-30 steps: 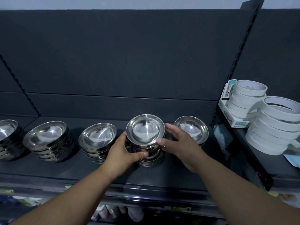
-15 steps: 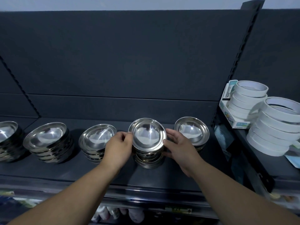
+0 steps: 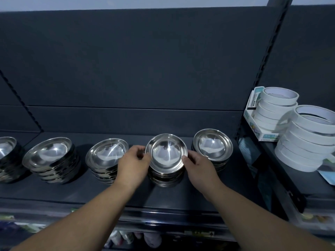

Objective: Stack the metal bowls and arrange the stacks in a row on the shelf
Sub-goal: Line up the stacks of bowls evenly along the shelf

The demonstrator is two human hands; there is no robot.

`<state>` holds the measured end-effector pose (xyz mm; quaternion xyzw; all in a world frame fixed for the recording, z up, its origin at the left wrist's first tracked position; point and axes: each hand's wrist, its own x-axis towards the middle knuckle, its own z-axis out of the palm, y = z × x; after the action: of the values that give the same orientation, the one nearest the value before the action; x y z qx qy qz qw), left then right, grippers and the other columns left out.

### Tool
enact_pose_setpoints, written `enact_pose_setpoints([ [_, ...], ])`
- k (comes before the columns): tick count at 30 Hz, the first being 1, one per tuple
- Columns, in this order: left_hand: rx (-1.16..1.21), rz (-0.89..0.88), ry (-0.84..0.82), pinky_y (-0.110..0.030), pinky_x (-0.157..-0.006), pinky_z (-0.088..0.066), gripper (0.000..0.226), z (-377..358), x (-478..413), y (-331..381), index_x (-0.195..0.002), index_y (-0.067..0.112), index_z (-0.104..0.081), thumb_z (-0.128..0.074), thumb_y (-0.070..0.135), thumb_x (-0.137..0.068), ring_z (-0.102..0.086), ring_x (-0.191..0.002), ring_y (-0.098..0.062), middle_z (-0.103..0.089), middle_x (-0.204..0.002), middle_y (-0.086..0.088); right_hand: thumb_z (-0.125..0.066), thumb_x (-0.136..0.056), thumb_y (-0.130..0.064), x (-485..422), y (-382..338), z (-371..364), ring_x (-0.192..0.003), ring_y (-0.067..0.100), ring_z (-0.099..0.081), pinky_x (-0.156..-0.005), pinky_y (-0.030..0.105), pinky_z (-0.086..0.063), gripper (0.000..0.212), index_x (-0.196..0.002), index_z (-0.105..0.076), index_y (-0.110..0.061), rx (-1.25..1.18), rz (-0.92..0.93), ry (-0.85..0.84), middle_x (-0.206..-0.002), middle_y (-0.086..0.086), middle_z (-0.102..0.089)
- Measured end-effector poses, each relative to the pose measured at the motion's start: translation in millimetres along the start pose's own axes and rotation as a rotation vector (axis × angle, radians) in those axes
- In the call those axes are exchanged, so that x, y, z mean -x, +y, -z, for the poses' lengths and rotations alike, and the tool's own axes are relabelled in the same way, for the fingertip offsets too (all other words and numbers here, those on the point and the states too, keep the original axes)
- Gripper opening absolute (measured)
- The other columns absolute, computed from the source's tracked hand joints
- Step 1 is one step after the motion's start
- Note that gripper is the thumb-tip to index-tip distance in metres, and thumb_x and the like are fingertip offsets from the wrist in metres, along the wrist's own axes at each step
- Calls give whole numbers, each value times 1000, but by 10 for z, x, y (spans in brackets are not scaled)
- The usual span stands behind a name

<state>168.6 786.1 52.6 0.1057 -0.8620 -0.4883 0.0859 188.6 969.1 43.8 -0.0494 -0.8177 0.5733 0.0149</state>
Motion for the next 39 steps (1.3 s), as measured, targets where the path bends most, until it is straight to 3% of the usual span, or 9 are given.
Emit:
enact_pose_setpoints([
  [3, -35, -10, -19, -30, -87, -51, 18, -21, 28, -31, -104, 18, -68, -61, 23, -88, -66, -90, -17, -72, -94, 3, -49, -99, -25, 9, 29, -12, -101, 12, -62, -83, 23, -43, 25, -117, -66, -18, 78, 8, 2, -104, -4, -69],
  [9, -61, -28, -41, -25, -91, -42, 35, -78, 65, -64, -128, 17, -58, -49, 29, -97, -59, -103, -16, -67, -116, -2, -46, -100, -28, -22, 91, -31, -123, -1, -40, -102, 16, -26, 51, -149, -34, -25, 89, 11, -41, -143, -12, -47],
  [14, -119, -39, -17, -28, -85, -44, 29, -91, 15, -29, -114, 11, -66, -44, 24, -98, -61, -102, -27, -70, -106, -9, -44, -101, -33, -52, 66, -29, -136, 7, -38, -104, 14, -24, 52, -150, -34, -20, 126, 18, -54, -150, -4, -44],
  [18, -152, -45, -7, -24, -77, -37, 25, -87, -17, 8, -109, 9, -63, -44, 22, -98, -60, -95, -24, -68, -101, -8, -47, -99, -36, -8, 1, 3, -133, -3, -27, -102, 12, -18, 62, -153, -21, -22, 121, 54, -107, -155, -7, -33],
  [26, -80, -134, -152, -20, -97, -36, 47, -42, 110, -67, -145, 24, -39, -47, 29, -98, -54, -111, -9, -57, -134, 1, -88, -65, -27, -4, 45, 100, -127, -8, -33, -99, 6, -23, 110, -152, -21, -28, 221, 131, -204, -144, -18, -40],
  [31, -42, -109, -210, -24, -112, -28, 58, -19, 111, -52, -150, 24, -29, -51, 33, -97, -40, -136, -13, -44, -148, 0, -89, -64, -29, -30, 63, 88, -122, -14, -36, -91, -3, -23, 103, -149, -30, -27, 230, 180, -178, -141, -21, -43],
  [34, -3, -107, -220, -25, -114, -26, 61, -7, 106, -26, -151, 25, -26, -51, 37, -96, -36, -138, -12, -41, -151, 1, -88, -66, -26, -39, 45, 91, -102, -32, -39, -82, -9, -27, 89, -140, -39, -35, 187, 183, -164, -118, -34, -46],
  [37, 5, -93, -246, -23, -113, -26, 65, -1, 124, -30, -152, 24, -24, -52, 40, -95, -37, -138, -11, -40, -151, 1, -87, -68, -25, -44, 104, 91, -101, -35, -40, -86, -8, -31, 77, -120, -37, -54, 187, 169, -171, -115, -36, -49],
  [39, -16, -100, -254, -18, -109, -26, 68, -3, 151, -48, -152, 23, -21, -53, 39, -94, -38, -136, -9, -41, -150, 1, -87, -67, -26, -25, 129, 82, -104, -34, -39, -91, -5, -31, 85, -125, -32, -53, 167, 149, -181, -119, -40, -44],
])
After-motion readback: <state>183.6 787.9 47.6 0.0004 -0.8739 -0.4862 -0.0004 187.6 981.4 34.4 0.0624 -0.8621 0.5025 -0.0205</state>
